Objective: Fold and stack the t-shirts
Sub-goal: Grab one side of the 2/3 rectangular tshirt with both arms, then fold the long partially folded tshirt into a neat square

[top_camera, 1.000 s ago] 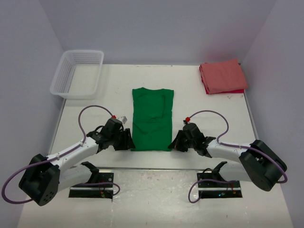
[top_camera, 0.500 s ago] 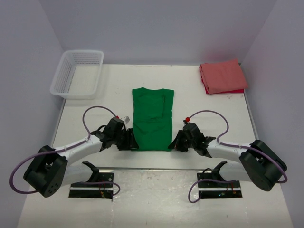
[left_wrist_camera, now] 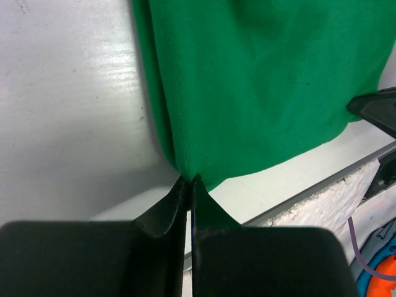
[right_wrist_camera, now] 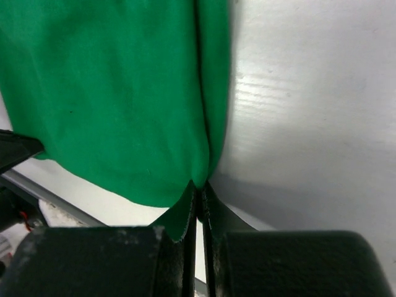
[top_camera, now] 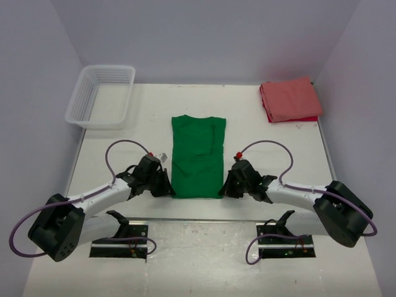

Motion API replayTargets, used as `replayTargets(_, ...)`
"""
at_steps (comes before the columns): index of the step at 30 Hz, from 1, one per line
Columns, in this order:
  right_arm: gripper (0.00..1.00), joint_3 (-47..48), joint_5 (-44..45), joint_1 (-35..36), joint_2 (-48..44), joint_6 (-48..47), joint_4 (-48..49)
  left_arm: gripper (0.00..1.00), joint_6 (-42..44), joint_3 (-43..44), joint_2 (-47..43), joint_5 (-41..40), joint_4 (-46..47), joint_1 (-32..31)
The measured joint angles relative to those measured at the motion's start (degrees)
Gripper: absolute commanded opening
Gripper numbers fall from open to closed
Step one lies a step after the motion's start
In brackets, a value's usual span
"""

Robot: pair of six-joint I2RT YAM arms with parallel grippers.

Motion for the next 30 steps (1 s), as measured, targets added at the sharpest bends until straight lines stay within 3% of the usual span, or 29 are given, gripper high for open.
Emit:
replayTargets(10, 0.0, 4.13, 8.83, 12.04, -2.47, 0.11, -12.98, 0.0, -1.51, -0.63, -11.39, 1.07, -6.49, -0.02)
replayTargets(20, 0.0, 4.15, 13.29, 18.36, -10.95, 6.01, -21.73, 0.0, -3.74, -3.26, -21.86, 2.21, -12.17, -0.15)
replayTargets(24, 0.0, 6.69, 15.63, 18.49, -12.98, 6.25, -26.56, 0.0, -3.56, -2.64, -21.68, 2.01, -12.9, -0.33)
replayTargets(30, 0.0, 21.07, 20.87, 16.33, -10.82, 2.73, -37.2, 0.0, -1.05, 7.39, -12.72, 0.7, -13.27, -0.33)
